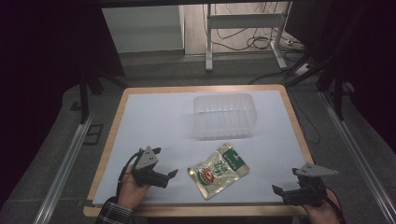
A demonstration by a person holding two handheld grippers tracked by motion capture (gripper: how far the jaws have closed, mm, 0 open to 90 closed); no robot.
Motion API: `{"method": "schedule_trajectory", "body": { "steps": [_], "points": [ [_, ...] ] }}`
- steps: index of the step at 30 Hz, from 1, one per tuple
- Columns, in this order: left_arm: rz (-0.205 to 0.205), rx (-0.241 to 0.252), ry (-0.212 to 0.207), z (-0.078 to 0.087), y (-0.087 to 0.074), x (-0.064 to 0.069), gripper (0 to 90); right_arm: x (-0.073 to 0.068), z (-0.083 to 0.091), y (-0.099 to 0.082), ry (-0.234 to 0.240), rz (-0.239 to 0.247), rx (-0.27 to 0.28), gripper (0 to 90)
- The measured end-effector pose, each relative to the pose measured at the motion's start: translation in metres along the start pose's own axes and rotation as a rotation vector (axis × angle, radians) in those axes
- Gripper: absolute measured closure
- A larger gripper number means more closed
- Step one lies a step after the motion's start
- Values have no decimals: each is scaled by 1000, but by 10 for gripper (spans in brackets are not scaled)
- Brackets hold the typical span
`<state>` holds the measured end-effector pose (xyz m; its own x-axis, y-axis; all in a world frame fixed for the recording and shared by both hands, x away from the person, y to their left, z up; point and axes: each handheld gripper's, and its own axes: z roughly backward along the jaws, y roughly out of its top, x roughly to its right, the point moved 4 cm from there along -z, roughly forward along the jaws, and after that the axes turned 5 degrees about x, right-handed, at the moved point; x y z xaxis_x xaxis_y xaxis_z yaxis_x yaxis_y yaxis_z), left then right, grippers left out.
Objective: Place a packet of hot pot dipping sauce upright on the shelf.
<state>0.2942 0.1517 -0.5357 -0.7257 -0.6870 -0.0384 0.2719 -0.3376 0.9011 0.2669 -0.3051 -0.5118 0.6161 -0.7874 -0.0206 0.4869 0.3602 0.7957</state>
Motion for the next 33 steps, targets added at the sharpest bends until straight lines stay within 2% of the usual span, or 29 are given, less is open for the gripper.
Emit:
{"method": "schedule_trajectory", "body": {
  "steps": [10,23,28,33],
  "points": [
    [-2,-3,-1,0,0,0,0,0,-8,12,13,18,-7,0],
    [-6,-7,-2,-1,0,1,0,-6,-29,25,58,31,-17,0],
    [-7,-9,-4,-1,0,1,0,-10,-39,32,76,13,-15,0],
    [-13,-15,-5,-1,-1,2,0,-16,-51,40,88,38,-21,0]
  ]
}}
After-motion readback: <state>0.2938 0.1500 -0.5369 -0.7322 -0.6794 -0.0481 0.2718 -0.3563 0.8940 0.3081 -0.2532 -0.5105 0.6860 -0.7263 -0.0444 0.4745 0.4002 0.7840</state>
